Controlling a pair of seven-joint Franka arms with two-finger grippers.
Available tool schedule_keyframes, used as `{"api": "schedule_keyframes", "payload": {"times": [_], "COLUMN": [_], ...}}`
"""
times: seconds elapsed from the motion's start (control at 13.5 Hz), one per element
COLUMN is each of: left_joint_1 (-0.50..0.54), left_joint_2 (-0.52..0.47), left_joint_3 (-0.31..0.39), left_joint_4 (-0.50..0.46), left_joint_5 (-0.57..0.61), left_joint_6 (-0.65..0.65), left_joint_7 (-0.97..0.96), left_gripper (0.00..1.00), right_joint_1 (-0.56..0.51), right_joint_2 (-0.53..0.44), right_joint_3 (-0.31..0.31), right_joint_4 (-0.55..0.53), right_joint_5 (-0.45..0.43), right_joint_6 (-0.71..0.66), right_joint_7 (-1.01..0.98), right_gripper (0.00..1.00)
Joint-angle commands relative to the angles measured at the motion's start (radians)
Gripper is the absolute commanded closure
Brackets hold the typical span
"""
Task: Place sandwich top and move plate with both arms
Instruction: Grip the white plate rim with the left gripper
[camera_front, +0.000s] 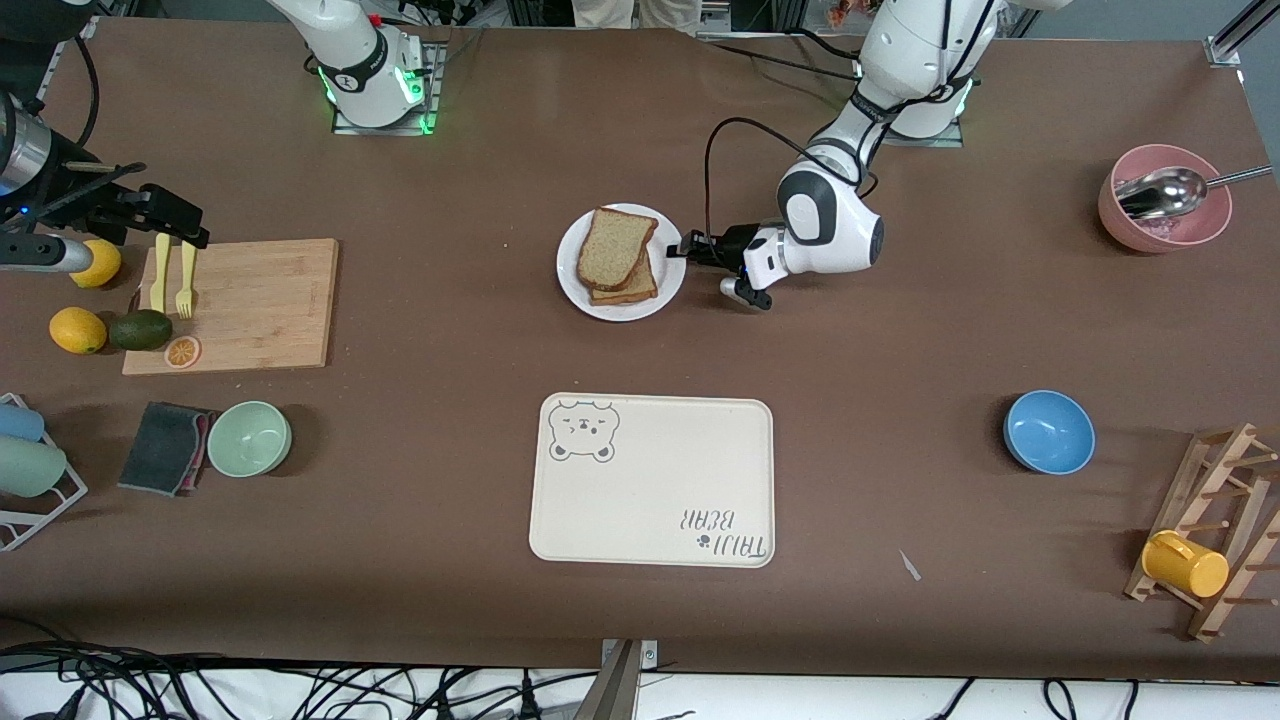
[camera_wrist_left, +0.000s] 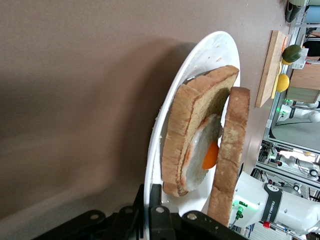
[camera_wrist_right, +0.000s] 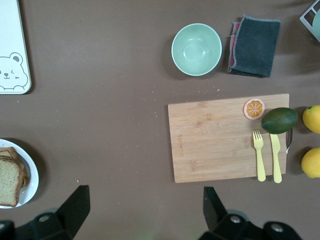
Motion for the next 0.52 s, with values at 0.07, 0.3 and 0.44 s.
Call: {"api": "schedule_keyframes", "payload": {"times": [0.07, 0.3, 0.44], "left_joint_1": [-0.008, -0.003, 0.001], "left_joint_2": [0.004, 0.001, -0.005], "left_joint_3": [0.003, 0.011, 0.016], "left_joint_4": [-0.009, -0.006, -0.005], "left_joint_5": [-0.042, -0.063, -0.063], "left_joint_6": [-0.018, -0.055, -0.078], "left_joint_7": [0.030, 0.033, 0.033], "left_gripper": [1.00, 1.00, 1.00], "right_joint_1": [0.003, 0.003, 0.003], "right_joint_2": [-0.007, -0.007, -0.007], "right_joint_3": [-0.003, -0.003, -0.003], "right_joint_4": [0.001, 0.001, 0.001], "right_joint_5": [0.008, 0.008, 0.008], "right_joint_6": [-0.004, -0.004, -0.004], "right_joint_7": [-0.002, -0.002, -0.002], "right_gripper": [0.00, 0.00, 0.00]}}
